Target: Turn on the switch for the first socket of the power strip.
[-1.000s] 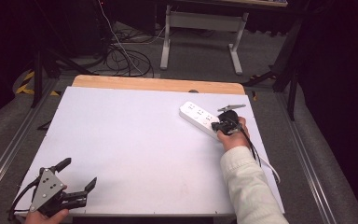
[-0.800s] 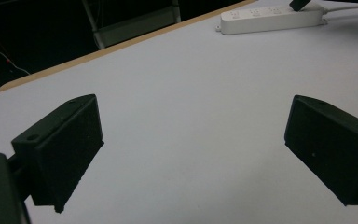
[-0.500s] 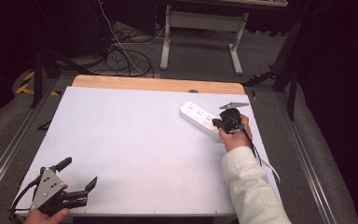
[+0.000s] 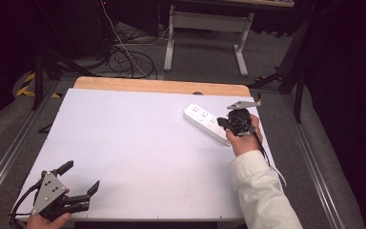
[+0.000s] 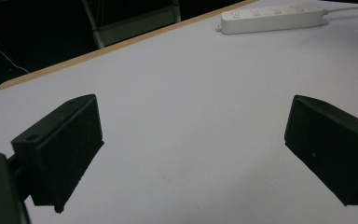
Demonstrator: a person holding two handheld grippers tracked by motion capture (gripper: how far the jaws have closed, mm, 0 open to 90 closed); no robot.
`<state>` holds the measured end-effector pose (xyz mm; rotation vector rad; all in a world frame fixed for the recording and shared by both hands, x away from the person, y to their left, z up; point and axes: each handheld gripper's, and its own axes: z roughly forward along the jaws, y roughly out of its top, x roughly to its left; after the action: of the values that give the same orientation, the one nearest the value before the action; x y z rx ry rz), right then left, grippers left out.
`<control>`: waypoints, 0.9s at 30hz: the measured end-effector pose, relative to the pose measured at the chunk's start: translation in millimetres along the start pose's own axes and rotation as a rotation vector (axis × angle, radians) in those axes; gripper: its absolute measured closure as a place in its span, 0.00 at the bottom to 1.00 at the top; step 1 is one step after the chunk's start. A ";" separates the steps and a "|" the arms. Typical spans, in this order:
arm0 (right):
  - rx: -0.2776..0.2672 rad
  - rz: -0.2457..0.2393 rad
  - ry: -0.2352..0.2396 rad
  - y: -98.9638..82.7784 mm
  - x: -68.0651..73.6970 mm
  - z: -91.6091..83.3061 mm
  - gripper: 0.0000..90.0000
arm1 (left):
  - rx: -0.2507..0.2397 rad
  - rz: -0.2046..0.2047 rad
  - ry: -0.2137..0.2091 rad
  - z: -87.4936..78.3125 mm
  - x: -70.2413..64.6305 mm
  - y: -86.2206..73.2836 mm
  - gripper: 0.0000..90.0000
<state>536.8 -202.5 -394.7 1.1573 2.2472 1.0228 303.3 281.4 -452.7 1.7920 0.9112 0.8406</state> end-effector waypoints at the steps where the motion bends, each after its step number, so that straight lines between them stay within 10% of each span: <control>1: 0.000 0.000 0.000 0.0 0.0 0.0 1.00 | 0.001 -0.001 0.000 -0.2 -0.1 0.0 0.05; 19: -0.064 -0.042 0.030 1.9 7.7 -26.2 0.99 | 0.000 -0.002 0.000 0.5 0.0 0.1 0.05; 27: -0.132 -0.081 0.106 -1.1 20.8 -42.8 0.65 | -0.001 -0.012 -0.005 -0.2 0.1 -0.2 0.05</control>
<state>497.1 -203.8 -368.5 0.9699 2.2487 1.2061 303.2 281.6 -452.8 1.7857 0.9171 0.8287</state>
